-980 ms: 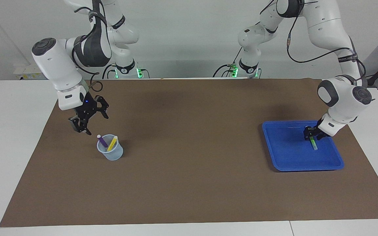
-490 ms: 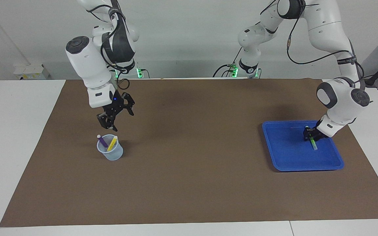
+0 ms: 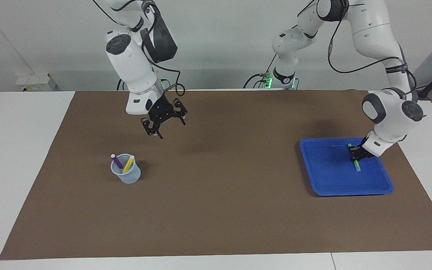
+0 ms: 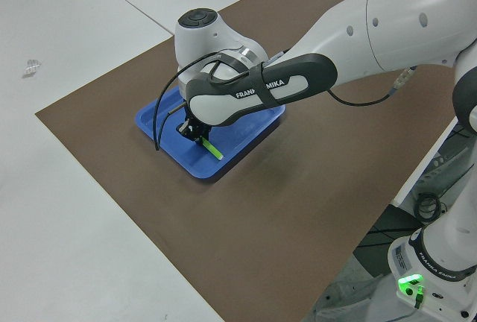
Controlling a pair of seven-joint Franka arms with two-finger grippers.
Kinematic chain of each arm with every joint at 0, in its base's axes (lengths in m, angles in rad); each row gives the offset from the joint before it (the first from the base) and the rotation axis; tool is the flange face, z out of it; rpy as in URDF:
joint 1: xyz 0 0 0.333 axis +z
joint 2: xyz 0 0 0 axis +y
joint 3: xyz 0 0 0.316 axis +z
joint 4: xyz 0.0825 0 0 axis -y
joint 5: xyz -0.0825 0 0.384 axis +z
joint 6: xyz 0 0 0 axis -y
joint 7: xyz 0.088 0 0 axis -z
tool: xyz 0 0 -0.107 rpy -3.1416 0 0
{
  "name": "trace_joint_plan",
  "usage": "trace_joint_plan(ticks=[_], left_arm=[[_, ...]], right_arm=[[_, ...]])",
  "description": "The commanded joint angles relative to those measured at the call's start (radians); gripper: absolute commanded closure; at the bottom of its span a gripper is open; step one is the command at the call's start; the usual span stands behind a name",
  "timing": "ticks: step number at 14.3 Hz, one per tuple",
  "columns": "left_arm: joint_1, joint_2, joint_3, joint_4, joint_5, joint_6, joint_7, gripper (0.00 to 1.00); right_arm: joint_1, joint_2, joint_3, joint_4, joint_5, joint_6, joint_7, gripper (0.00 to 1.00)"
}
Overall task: Transfer and insert pens with both arms
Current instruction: 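Grasp the green pen with the left gripper while the right gripper returns, then lift the green pen toward the right gripper with the left gripper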
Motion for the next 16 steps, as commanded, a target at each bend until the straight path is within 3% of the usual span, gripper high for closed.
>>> trace_joint_plan(ticks=[1, 6, 12, 16], left_arm=[[0.004, 0.000, -0.004, 0.086, -0.063, -0.114, 0.007, 1.00], [-0.069, -0.026, -0.013, 0.124, -0.095, -0.180, -0.143, 1.00], [-0.181, -0.063, -0.013, 0.121, -0.250, -0.320, -0.511, 1.00], [-0.279, -0.095, -0.013, 0.105, -0.435, -0.386, -0.816, 1.00]], right_arm=[[0.043, -0.004, 0.003, -0.003, 0.058, 0.074, 0.210, 0.00], [0.141, 0.016, 0.003, -0.003, 0.093, 0.233, 0.528, 0.00], [0.233, 0.080, 0.003, 0.034, 0.181, 0.344, 0.762, 0.00], [0.263, 0.147, 0.004, 0.088, 0.187, 0.453, 0.849, 0.02]])
